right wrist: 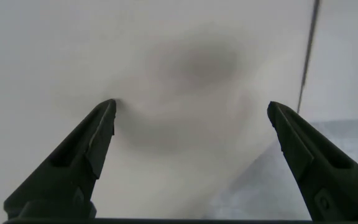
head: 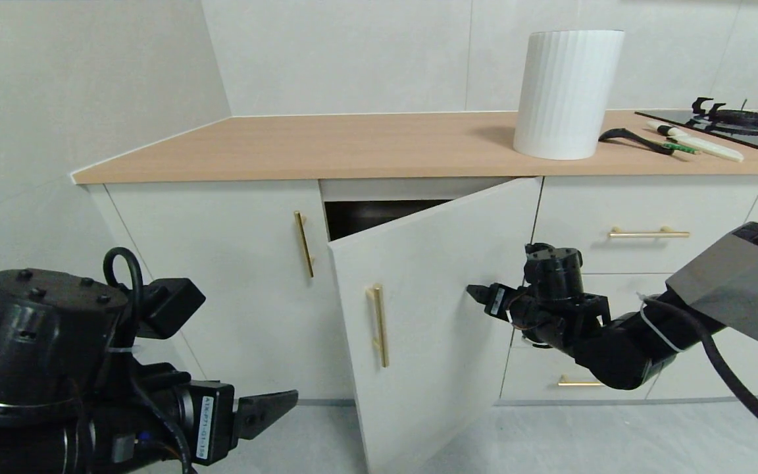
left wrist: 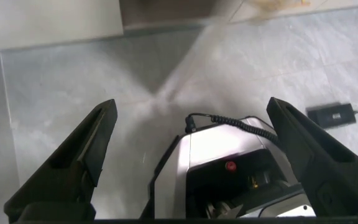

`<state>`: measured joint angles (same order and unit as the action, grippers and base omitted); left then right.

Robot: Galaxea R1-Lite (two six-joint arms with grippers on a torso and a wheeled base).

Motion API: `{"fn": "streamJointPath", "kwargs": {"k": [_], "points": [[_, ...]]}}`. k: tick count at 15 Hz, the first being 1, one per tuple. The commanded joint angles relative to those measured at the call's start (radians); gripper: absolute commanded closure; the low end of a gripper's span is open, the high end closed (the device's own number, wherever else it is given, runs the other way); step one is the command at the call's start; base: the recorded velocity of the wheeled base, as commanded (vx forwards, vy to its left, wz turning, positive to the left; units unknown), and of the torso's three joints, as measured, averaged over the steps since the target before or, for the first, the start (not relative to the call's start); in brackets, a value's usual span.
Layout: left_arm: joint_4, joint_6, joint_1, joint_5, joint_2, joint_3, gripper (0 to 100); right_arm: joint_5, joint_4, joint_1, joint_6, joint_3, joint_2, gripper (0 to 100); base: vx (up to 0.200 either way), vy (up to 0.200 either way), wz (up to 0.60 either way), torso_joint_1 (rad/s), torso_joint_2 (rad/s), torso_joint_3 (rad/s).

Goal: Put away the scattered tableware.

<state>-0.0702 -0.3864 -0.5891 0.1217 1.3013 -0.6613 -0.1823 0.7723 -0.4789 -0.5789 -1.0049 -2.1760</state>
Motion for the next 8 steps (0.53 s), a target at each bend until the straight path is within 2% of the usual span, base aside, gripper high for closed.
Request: {"fn": "streamJointPath", "kwargs": {"k": [1,6,8], "points": [[0.0,-0.002,0.0,-0.001,0.006,0.0,0,-0.002,-0.002,0.0,0.001,-0.001,-0.004,0,0.0,0.0,0.0,0.0,0.0,0.0],[0.0,-0.002,0.0,0.001,0.009,0.002,0,-0.009,0.047,0.0,-0.001,-0.003,-0.019,0,0.0,0.0,0.0,0.0,0.0,0.0],[0.0,0.0,0.0,0.001,0.009,0.003,0,-0.043,0.051,0.002,-0.009,-0.034,-0.038,0,0.0,0.0,0.0,0.0,0.0,0.0]]}}
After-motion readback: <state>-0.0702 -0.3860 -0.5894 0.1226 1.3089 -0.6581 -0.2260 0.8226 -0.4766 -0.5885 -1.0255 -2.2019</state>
